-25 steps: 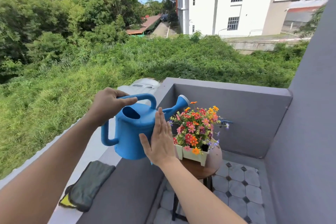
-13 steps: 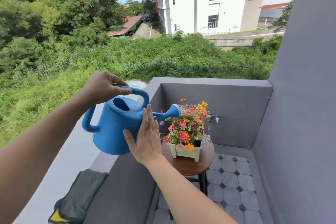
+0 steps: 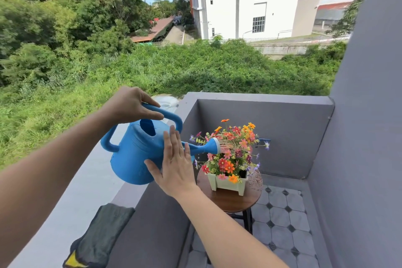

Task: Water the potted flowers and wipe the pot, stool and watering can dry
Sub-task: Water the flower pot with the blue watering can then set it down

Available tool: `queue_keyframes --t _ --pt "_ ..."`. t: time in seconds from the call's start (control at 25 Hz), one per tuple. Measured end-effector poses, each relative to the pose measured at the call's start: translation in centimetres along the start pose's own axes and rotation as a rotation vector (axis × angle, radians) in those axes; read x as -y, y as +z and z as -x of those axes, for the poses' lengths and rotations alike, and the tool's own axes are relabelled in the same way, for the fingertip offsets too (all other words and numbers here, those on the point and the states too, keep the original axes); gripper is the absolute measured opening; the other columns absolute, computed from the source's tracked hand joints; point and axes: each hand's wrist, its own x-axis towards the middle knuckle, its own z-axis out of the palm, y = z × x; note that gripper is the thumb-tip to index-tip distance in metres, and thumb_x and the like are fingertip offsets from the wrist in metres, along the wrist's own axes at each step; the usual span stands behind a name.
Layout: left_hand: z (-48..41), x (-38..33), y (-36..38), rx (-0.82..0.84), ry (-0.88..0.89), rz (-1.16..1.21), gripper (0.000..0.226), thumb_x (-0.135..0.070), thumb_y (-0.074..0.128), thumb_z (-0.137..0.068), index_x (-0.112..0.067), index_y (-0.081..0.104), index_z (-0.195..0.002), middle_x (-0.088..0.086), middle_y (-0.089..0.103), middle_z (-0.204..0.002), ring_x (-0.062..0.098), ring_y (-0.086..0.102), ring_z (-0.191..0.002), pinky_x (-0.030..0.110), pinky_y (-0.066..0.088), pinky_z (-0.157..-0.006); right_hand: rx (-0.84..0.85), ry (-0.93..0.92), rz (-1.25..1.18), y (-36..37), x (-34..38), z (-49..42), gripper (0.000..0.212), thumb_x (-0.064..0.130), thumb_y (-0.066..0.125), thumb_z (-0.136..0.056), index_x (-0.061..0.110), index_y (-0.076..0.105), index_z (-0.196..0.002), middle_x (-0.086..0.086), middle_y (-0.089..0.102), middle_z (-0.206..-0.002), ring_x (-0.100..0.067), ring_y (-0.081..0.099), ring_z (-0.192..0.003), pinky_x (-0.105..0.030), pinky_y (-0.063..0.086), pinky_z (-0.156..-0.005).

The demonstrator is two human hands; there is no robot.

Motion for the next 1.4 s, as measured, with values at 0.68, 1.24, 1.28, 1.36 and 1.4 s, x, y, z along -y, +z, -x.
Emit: queue_keyframes --t 0.68,1.24,1.28,1.36,1.4 --pt "-1.8 -1.4 -1.2 0.120 0.031 -0.088 0.024 -0.038 0.078 -0.071 -0.021 0.078 -0.088 -0.015 0.059 -0.047 0.003 0.046 -0.039 0.012 0.032 -0.038 0.035 -0.010 -0.097 -0.7 0.5 -0.3 0.084 0.064 0.016 -0.085 0.017 -0.007 -0.151 0.008 -0.022 -0.155 -0.012 -0.017 -0.146 -0.031 -0.016 -0.116" --pt "-3.7 -2.7 -1.8 0.106 0.004 -0.154 0.026 -0.038 0.076 -0.073 -0.018 0.078 -0.089 -0.004 0.065 -0.055 0.012 0.046 -0.049 0.024 0.033 -0.046 0.069 0.048 -0.123 -2.5 0.2 -2.3 0.081 0.052 0.037 -0.095 0.014 -0.007 -0.151 0.001 -0.016 -0.161 -0.014 -0.014 -0.148 -0.036 -0.010 -0.120" --pt "-3.7 -2.6 -2.0 0.129 -0.001 -0.171 0.026 -0.039 0.076 -0.073 -0.019 0.078 -0.089 0.002 0.069 -0.062 0.015 0.049 -0.053 0.025 0.035 -0.049 0.073 0.052 -0.140 -2.5 0.6 -2.2 0.081 0.052 0.038 -0.095 0.014 -0.006 -0.151 0.001 -0.015 -0.161 -0.013 -0.013 -0.148 -0.037 -0.009 -0.120" --pt "-3.9 -2.6 -2.5 0.175 -0.005 -0.198 0.025 -0.041 0.077 -0.072 -0.021 0.078 -0.087 0.008 0.074 -0.073 0.019 0.054 -0.062 0.027 0.037 -0.053 0.078 0.059 -0.179 -2.5 1.5 -2.0 0.081 0.051 0.038 -0.095 0.013 -0.006 -0.151 0.001 -0.014 -0.161 -0.013 -0.013 -0.148 -0.037 -0.009 -0.120" --pt "-4.0 -2.7 -2.7 0.197 -0.006 -0.203 0.025 -0.042 0.077 -0.071 -0.022 0.078 -0.086 0.007 0.074 -0.075 0.021 0.056 -0.065 0.028 0.038 -0.055 0.075 0.060 -0.200 -2.6 1.9 -1.8 0.081 0.051 0.039 -0.094 0.014 -0.006 -0.151 0.001 -0.013 -0.161 -0.013 -0.012 -0.148 -0.037 -0.010 -0.120"
